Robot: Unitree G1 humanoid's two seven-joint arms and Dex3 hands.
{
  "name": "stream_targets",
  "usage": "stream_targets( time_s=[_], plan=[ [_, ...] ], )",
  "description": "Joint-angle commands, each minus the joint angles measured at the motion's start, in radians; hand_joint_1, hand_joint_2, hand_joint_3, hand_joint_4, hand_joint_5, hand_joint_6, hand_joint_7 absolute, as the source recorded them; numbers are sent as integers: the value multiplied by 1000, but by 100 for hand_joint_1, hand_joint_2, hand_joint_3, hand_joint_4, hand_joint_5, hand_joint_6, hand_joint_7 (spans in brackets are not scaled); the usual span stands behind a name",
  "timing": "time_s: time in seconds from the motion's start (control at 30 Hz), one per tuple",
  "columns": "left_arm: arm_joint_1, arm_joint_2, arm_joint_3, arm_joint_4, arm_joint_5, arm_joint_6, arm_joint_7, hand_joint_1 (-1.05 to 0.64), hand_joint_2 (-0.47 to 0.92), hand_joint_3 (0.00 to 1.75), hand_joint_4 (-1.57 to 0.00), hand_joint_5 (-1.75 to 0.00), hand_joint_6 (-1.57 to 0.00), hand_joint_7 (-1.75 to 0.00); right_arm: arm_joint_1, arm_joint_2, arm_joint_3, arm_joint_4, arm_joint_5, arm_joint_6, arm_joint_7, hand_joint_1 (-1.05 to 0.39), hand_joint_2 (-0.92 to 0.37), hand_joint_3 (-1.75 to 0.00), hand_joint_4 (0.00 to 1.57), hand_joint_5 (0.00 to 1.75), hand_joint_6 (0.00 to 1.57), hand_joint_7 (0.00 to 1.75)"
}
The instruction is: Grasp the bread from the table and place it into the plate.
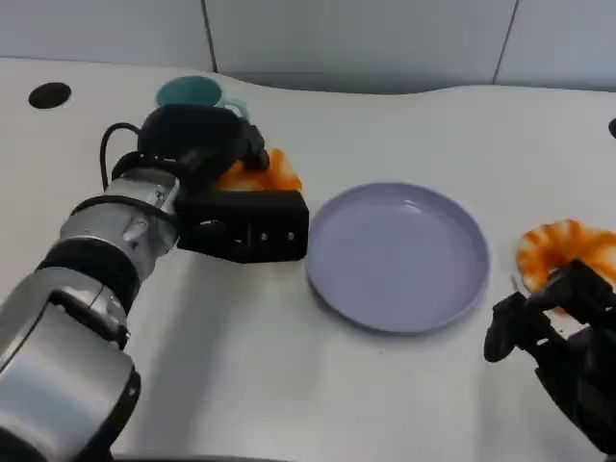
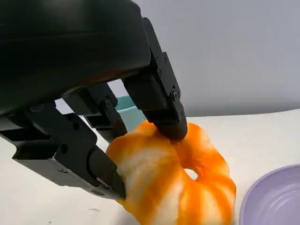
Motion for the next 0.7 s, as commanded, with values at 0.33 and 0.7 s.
stream_targets(
  time_s=[0.33,0.7],
  plan=[
    [-63,-64,-25,-12,8,-42,14,12,62,0,-127,-21,-132,-1,-26,-7,-12,20,-7,-19,-9,-55,-92,-11,56,173,63,128],
    [-78,-146,-56,-12,26,-90,50,25,55,0,-142,-20,-139,-3,-44,-6,-16,38,2,-27,2,-56,-92,-9,58,172,66,124]
  ],
)
